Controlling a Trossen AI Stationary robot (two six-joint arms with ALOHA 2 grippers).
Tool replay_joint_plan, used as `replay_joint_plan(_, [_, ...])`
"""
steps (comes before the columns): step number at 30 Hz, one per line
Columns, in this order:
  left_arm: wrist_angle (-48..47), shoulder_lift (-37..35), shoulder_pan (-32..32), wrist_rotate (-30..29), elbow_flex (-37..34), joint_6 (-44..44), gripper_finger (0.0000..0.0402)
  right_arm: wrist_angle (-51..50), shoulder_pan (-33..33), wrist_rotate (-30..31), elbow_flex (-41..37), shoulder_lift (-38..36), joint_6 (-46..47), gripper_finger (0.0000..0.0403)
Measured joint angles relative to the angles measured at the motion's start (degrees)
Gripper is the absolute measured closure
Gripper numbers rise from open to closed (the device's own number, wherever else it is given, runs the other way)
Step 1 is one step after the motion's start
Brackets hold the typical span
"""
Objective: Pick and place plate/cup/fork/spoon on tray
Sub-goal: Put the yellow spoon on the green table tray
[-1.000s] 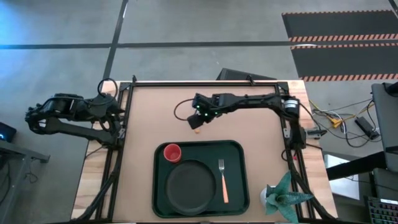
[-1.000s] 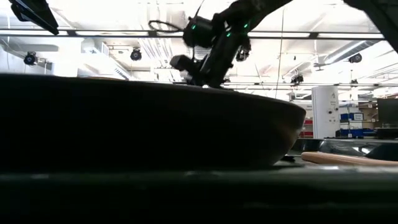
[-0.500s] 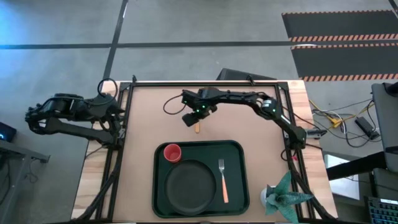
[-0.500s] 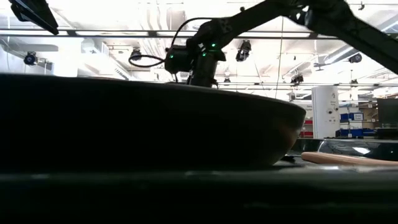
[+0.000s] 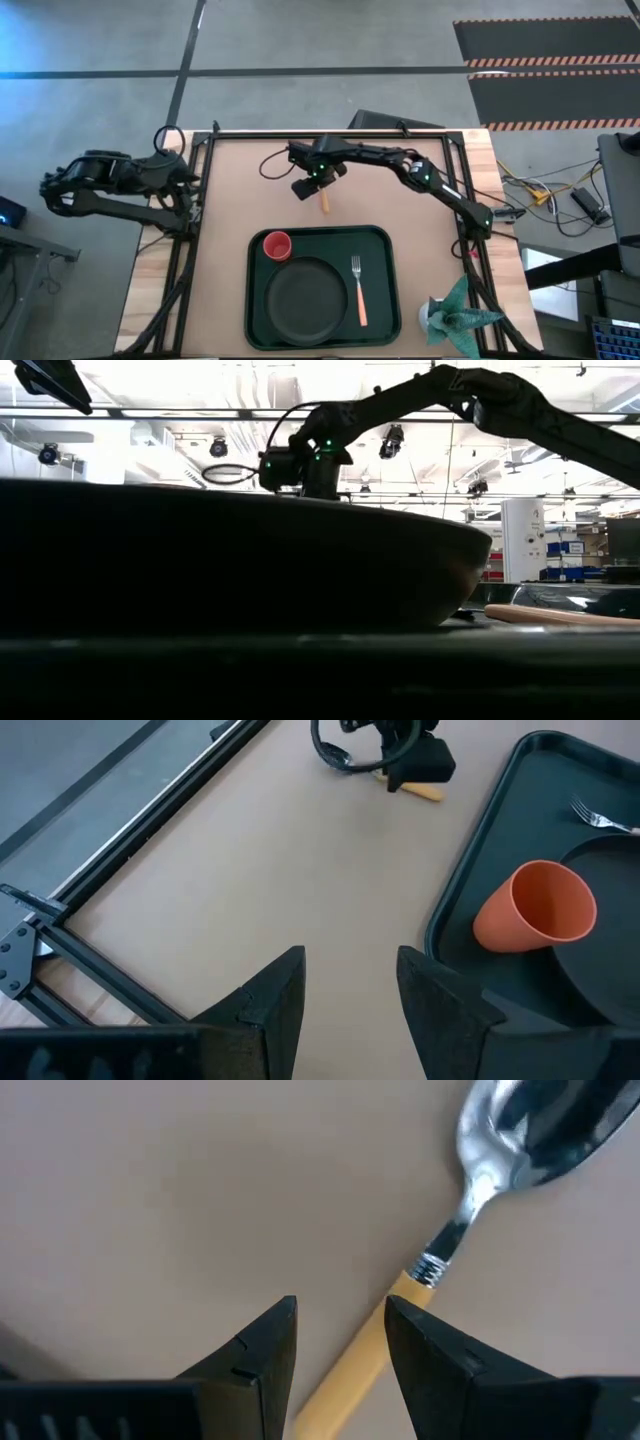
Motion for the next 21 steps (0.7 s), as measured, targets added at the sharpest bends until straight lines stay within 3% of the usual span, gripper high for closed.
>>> replay_joint_plan(8, [0.0,0.0,0.0,0.0,0.0,0.0,0.0259,-2.8,-0.3,2.9,2.3,-1.4,-0.1,0.0259])
replay_joint_plan(21, [0.1,0.1,0.0,0.0,0.0,0.0,0.0259,-3.9,-0.8,4.3,-1.0,-0.7,-0.2,0.0259])
